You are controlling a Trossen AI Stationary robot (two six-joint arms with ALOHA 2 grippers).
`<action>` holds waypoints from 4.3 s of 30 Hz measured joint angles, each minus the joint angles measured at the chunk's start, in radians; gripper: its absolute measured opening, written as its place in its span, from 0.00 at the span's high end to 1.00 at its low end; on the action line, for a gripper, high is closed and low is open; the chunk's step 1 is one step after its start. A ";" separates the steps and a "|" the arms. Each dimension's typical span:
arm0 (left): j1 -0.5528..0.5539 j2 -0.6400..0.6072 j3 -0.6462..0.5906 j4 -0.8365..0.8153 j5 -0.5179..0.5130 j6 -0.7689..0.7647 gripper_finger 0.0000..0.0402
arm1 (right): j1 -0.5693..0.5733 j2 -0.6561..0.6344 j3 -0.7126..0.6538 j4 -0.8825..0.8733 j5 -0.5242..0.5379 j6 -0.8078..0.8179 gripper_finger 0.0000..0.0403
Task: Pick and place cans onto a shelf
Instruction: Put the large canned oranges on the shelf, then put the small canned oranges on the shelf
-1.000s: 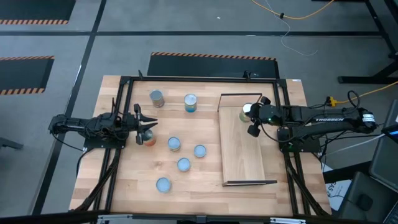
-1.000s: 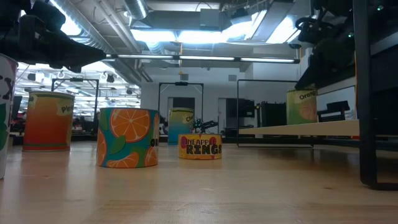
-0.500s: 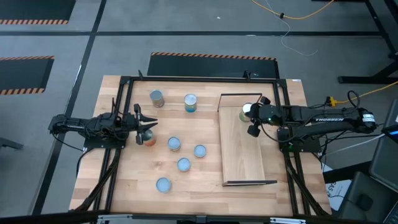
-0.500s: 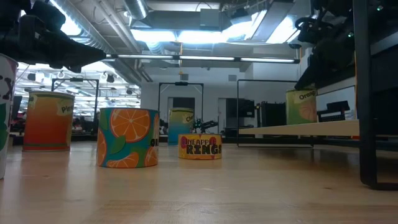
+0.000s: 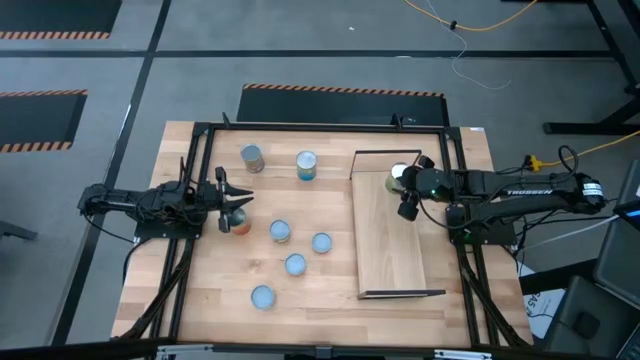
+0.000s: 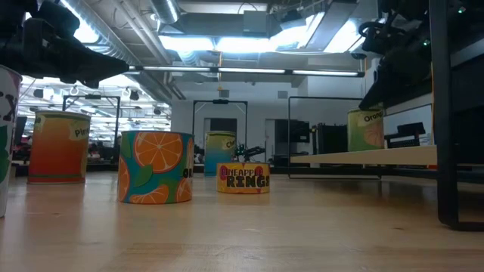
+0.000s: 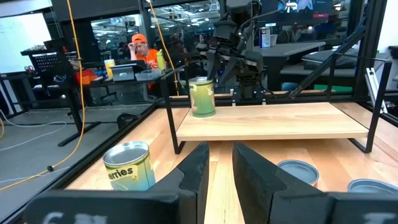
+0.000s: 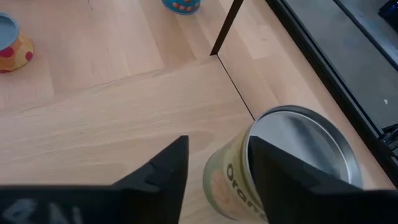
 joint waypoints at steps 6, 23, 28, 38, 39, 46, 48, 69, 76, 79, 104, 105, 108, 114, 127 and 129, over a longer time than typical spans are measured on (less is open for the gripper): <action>0.000 0.000 0.000 0.000 0.000 0.000 0.84 | 0.000 0.000 0.003 -0.003 0.000 0.000 0.54; 0.000 0.000 0.000 0.000 0.000 0.000 0.84 | 0.000 0.000 0.146 0.020 -0.263 -0.006 0.53; 0.000 0.000 0.000 0.000 0.000 0.000 0.84 | 0.001 0.001 0.150 0.153 -0.354 -0.060 0.53; 0.000 0.000 0.000 0.000 0.000 0.000 0.84 | 0.071 0.110 0.151 0.434 -0.440 -0.213 0.56; 0.000 0.000 0.000 0.000 0.000 0.000 0.84 | 0.078 0.128 0.151 0.458 -0.457 -0.214 0.56; 0.000 0.000 0.000 0.000 0.000 0.000 0.84 | 0.121 0.291 0.210 0.518 -0.528 -0.261 0.57; 0.000 0.000 0.000 0.000 0.000 0.000 0.84 | 0.130 0.345 0.261 0.504 -0.529 -0.284 0.57; 0.000 0.000 0.000 0.000 0.000 0.000 0.84 | 0.233 0.900 0.692 0.301 -0.608 -0.634 0.57; 0.000 0.000 0.000 0.000 0.000 0.000 0.84 | 0.250 0.984 0.721 0.308 -0.609 -0.742 0.57; 0.000 0.000 0.000 0.000 0.000 0.000 0.84 | 0.250 1.010 0.726 0.311 -0.609 -0.785 0.57; 0.000 0.000 0.000 -0.005 0.000 0.000 0.84 | 0.254 1.171 0.725 0.510 -0.644 -0.896 0.57; 0.000 0.000 0.000 -0.005 0.000 0.000 0.84 | 0.255 1.171 0.725 0.517 -0.649 -0.898 0.57; 0.000 0.000 0.000 -0.005 -0.001 0.000 0.84 | 0.256 1.172 0.725 0.522 -0.673 -0.900 0.57; 0.000 0.000 0.000 -0.005 -0.002 0.000 0.84 | 0.256 1.203 0.725 0.543 -0.689 -0.916 0.57; 0.000 0.000 0.000 -0.006 -0.002 0.000 0.84 | 0.256 1.240 0.726 0.565 -0.678 -0.913 0.67; 0.000 0.000 0.000 -0.006 -0.003 0.000 0.84 | 0.256 1.240 0.726 0.565 -0.678 -0.913 0.73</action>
